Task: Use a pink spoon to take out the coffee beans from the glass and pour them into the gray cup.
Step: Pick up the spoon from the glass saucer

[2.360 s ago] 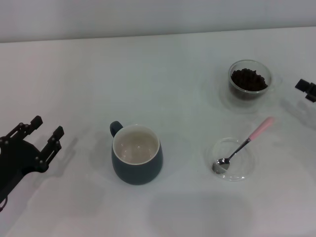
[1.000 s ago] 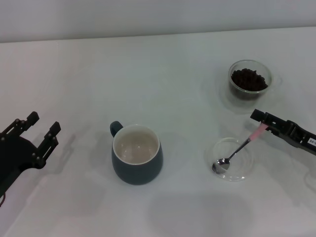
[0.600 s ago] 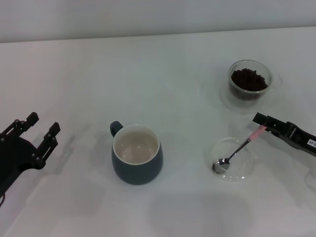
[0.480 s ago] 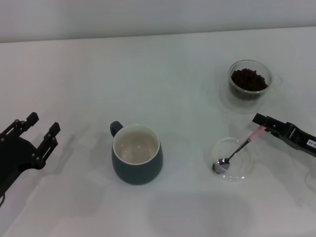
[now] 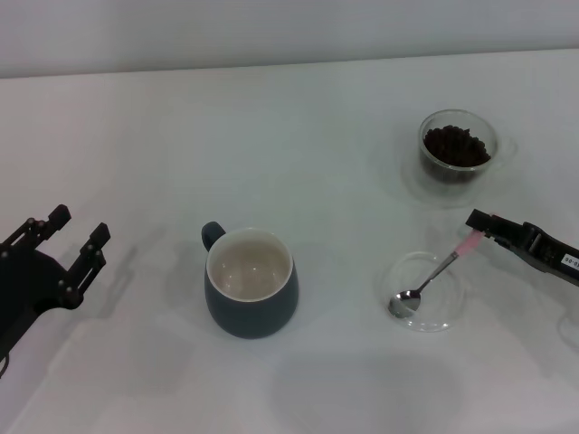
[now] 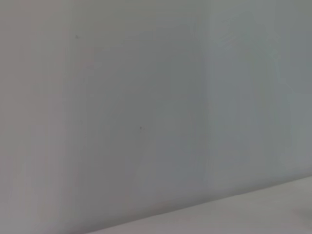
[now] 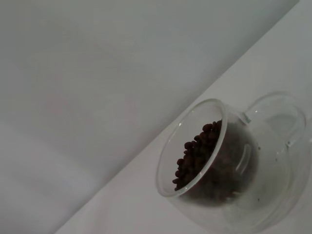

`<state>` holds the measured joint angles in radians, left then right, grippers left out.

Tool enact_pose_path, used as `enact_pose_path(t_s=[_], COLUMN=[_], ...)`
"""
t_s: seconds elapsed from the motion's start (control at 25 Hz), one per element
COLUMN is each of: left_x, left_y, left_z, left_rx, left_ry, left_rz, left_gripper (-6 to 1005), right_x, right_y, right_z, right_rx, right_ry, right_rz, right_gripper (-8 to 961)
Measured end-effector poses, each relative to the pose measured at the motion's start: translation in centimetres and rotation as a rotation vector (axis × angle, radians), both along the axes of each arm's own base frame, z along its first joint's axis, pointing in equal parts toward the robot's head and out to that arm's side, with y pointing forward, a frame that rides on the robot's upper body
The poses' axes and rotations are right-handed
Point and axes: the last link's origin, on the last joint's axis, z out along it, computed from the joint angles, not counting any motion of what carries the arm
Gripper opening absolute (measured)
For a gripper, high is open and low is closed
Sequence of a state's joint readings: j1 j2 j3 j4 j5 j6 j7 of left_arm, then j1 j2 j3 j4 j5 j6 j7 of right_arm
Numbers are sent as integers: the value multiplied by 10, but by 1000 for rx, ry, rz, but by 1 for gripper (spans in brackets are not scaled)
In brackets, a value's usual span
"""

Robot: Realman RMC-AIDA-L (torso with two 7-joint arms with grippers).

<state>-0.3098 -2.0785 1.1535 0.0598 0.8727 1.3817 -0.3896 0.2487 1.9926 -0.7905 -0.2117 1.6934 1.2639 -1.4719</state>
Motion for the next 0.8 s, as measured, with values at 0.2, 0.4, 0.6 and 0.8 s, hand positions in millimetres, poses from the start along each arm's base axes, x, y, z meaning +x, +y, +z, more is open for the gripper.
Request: enact_pose_path(t_s=[0.2,0.4,0.6,0.8], left_x=[-1,-1,-1,-1], left_y=[-1,0,1,0], left_z=[0,-1,-1,-2], left_rx=[0,-3,-4,-5], left_ry=[1,6,6,5], left_rz=[3,9,9,13], left_gripper=[538,538,537,537], right_x=[-2,-3,-6,-10], right_y=[0,0,5,11], right_z=[0,0,-3,-4], right_rx=[-1,-1,-15,-31], right_ry=[4,5,-1,-5], right_rz=[9,15,29,46], right_gripper=[272,183,125,150])
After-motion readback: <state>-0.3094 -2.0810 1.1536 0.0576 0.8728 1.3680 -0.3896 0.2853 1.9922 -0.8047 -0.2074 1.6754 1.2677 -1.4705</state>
